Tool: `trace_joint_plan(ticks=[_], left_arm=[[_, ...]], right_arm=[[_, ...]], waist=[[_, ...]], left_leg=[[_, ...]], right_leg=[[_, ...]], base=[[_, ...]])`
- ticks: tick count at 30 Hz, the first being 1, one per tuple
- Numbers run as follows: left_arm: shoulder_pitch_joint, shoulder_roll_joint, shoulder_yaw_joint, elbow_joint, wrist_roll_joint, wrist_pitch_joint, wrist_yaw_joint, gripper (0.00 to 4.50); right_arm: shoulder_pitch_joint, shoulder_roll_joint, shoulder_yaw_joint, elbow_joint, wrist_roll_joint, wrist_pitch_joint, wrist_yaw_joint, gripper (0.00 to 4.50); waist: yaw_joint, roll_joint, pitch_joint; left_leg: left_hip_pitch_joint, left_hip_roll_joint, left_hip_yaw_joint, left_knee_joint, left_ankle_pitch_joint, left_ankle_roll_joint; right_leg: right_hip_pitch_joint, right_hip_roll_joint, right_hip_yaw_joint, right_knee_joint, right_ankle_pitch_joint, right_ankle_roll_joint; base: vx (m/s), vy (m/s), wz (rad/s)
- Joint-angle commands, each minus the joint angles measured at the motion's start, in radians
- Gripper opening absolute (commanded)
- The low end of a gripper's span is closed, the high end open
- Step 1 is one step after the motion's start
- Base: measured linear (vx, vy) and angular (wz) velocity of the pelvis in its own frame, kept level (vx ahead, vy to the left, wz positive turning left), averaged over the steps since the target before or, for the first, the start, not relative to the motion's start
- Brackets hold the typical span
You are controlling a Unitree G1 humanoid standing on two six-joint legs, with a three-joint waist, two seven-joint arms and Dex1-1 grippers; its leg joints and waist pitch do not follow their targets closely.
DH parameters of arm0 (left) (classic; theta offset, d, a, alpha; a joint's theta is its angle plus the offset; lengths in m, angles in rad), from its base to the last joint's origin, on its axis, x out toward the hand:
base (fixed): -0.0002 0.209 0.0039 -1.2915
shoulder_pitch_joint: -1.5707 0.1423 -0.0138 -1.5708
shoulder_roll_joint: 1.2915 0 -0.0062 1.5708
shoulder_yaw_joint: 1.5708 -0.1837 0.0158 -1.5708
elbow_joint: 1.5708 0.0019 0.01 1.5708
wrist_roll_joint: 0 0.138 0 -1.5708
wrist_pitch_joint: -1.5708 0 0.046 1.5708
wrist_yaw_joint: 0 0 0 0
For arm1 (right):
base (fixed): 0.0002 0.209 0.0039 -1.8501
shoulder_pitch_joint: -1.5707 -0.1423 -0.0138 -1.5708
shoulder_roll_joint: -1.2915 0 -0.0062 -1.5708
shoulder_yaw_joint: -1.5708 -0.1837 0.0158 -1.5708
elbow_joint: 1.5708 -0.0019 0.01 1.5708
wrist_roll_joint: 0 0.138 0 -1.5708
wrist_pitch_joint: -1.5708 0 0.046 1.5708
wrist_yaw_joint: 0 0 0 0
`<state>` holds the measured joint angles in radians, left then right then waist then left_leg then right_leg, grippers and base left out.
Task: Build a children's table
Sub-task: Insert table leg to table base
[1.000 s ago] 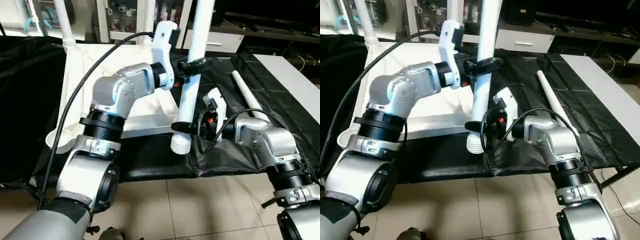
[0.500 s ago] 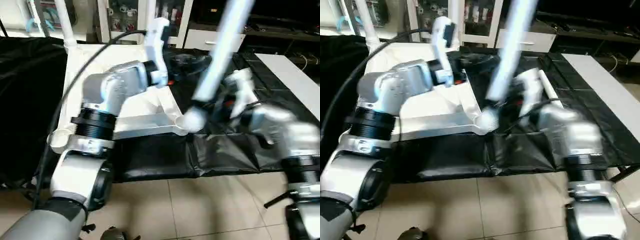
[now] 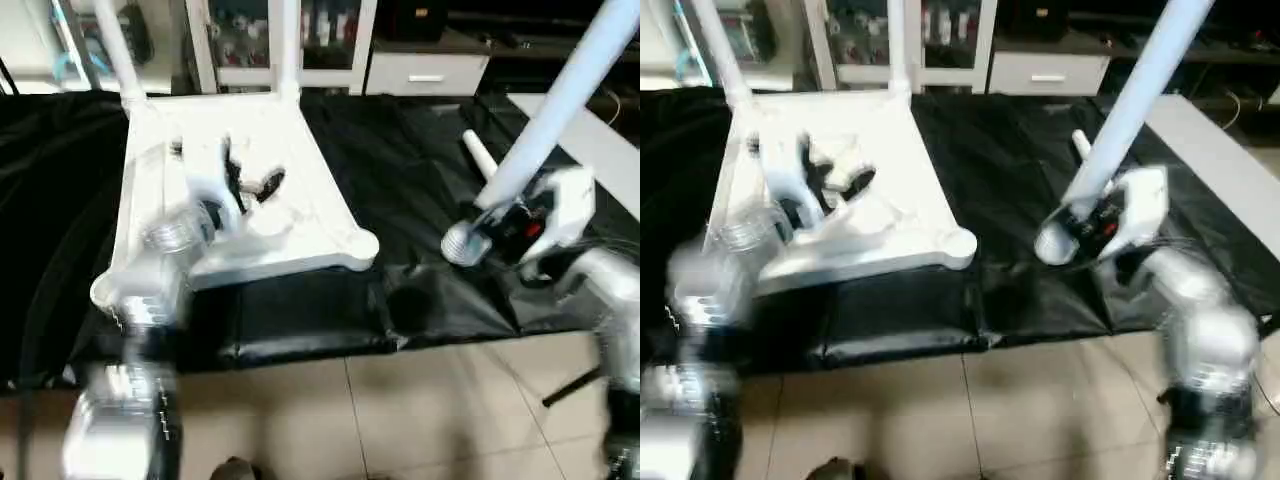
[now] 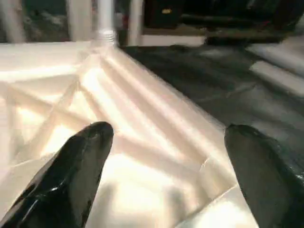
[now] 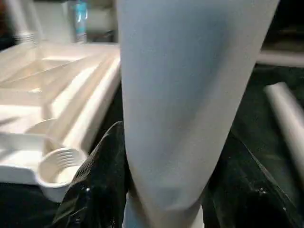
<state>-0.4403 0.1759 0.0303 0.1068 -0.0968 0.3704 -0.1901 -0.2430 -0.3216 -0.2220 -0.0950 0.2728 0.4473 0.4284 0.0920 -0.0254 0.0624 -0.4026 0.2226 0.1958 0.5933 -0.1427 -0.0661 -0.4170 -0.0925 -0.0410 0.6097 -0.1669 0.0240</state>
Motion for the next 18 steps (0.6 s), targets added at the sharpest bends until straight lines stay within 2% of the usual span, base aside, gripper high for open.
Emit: trace_joint_plan(ticks=[1,3,4,5,6,7,8,11,12,13,15,16,17,18], left_arm=[[0.058,0.001,-0.041,-0.109,0.055,-0.054,0.045,4.24],[0.148,-0.023,-0.043,-0.179,0.043,-0.069,0.044,4.24],[0.148,-0.023,-0.043,-0.179,0.043,-0.069,0.044,4.24],[0.198,-0.043,-0.043,-0.202,0.052,-0.104,0.054,4.24],[0.233,-0.060,-0.047,-0.199,0.061,-0.131,0.064,4.24],[0.239,-0.063,-0.048,-0.197,0.062,-0.136,0.065,4.24],[0.248,-0.070,-0.049,-0.193,0.059,-0.146,0.064,4.24],[0.267,-0.070,-0.079,-0.168,0.067,-0.179,0.062,4.24],[0.274,-0.069,-0.086,-0.171,0.066,-0.180,0.060,4.24],[0.280,-0.065,-0.091,-0.172,0.077,-0.188,0.066,4.24],[0.292,-0.072,-0.087,-0.172,0.091,-0.186,0.076,4.24],[0.297,-0.077,-0.080,-0.173,0.095,-0.185,0.081,4.24],[0.300,-0.081,-0.076,-0.173,0.099,-0.189,0.085,4.24],[0.300,-0.081,-0.076,-0.173,0.099,-0.189,0.085,4.24]], right_arm=[[0.056,0.011,-0.002,-0.089,-0.019,-0.007,-0.066,1.86],[0.153,0.040,0.032,-0.158,-0.039,-0.015,-0.085,1.86],[0.153,0.040,0.032,-0.158,-0.039,-0.015,-0.085,1.86],[0.206,0.060,0.054,-0.178,-0.057,-0.017,-0.095,1.86],[0.241,0.092,0.040,-0.159,-0.066,-0.064,-0.107,1.86],[0.246,0.099,0.034,-0.153,-0.066,-0.072,-0.111,1.86],[0.253,0.113,0.025,-0.140,-0.067,-0.085,-0.120,1.86],[0.261,0.124,0.034,-0.109,-0.086,-0.133,-0.140,1.86],[0.263,0.126,0.037,-0.110,-0.085,-0.136,-0.147,1.86],[0.262,0.124,0.041,-0.111,-0.088,-0.142,-0.156,1.86],[0.250,0.124,0.038,-0.104,-0.087,-0.153,-0.163,1.86],[0.243,0.125,0.036,-0.099,-0.087,-0.161,-0.161,1.86],[0.240,0.127,0.034,-0.094,-0.088,-0.169,-0.159,1.86],[0.240,0.127,0.034,-0.094,-0.088,-0.169,-0.159,1.86]], waist=[[-0.003,0.000,-0.073],[-0.009,-0.001,-0.071],[-0.011,-0.001,-0.068],[-0.015,0.000,-0.064],[-0.017,-0.004,-0.062],[-0.020,-0.004,-0.058],[-0.022,-0.006,-0.058],[-0.037,-0.004,-0.057],[-0.040,-0.003,-0.057],[-0.047,-0.004,-0.055],[-0.054,0.001,-0.055],[-0.062,-0.002,-0.054],[-0.065,0.000,-0.052],[-0.069,0.000,-0.050]], left_leg=[[0.033,0.010,-0.009,-0.078,-0.331,-0.036],[0.035,0.006,-0.008,-0.079,-0.374,-0.038],[0.036,0.003,-0.009,-0.079,-0.406,-0.042],[0.035,0.001,-0.012,-0.080,-0.443,-0.045],[0.034,0.000,-0.012,-0.081,-0.456,-0.044],[0.036,-0.001,-0.014,-0.079,-0.489,-0.045],[0.038,-0.002,-0.016,-0.077,-0.501,-0.046],[0.034,-0.005,-0.026,-0.085,-0.528,-0.054],[0.033,-0.006,-0.028,-0.086,-0.531,-0.054],[0.026,-0.007,-0.034,-0.091,-0.536,-0.052],[0.026,-0.009,-0.044,-0.097,-0.558,-0.052],[0.025,-0.009,-0.046,-0.099,-0.574,-0.048],[0.041,-0.010,-0.047,-0.097,-0.626,-0.050],[0.049,-0.010,-0.048,-0.095,-0.657,-0.052]], right_leg=[[0.034,-0.025,0.019,-0.086,-0.320,-0.100],[0.027,-0.020,0.019,-0.092,-0.368,-0.085],[0.022,-0.020,0.019,-0.099,-0.415,-0.068],[0.019,-0.020,0.017,-0.106,-0.465,-0.049],[0.017,-0.021,0.016,-0.112,-0.491,-0.037],[0.010,-0.024,0.014,-0.121,-0.549,-0.018],[0.008,-0.024,0.012,-0.124,-0.575,-0.007],[0.013,-0.021,0.003,-0.131,-0.596,0.020],[0.015,-0.022,0.002,-0.130,-0.590,0.018],[0.022,-0.021,0.000,-0.130,-0.581,0.018],[0.026,-0.021,-0.002,-0.130,-0.563,0.010],[0.028,-0.020,-0.004,-0.132,-0.550,0.001],[0.022,-0.020,-0.008,-0.139,-0.597,0.005],[0.021,-0.019,-0.012,-0.144,-0.630,0.010]], base=[[0.000,0.000,0.00],[0.000,0.000,0.00],[0.000,0.000,0.00],[0.000,0.000,0.00],[0.000,0.000,0.00],[0.000,0.000,0.00],[0.000,0.000,0.00],[0.000,0.000,0.00],[0.000,0.000,0.00],[0.000,0.000,0.00],[0.000,0.000,0.00],[0.000,0.000,0.00],[0.000,0.000,0.00],[0.000,0.000,0.00]])
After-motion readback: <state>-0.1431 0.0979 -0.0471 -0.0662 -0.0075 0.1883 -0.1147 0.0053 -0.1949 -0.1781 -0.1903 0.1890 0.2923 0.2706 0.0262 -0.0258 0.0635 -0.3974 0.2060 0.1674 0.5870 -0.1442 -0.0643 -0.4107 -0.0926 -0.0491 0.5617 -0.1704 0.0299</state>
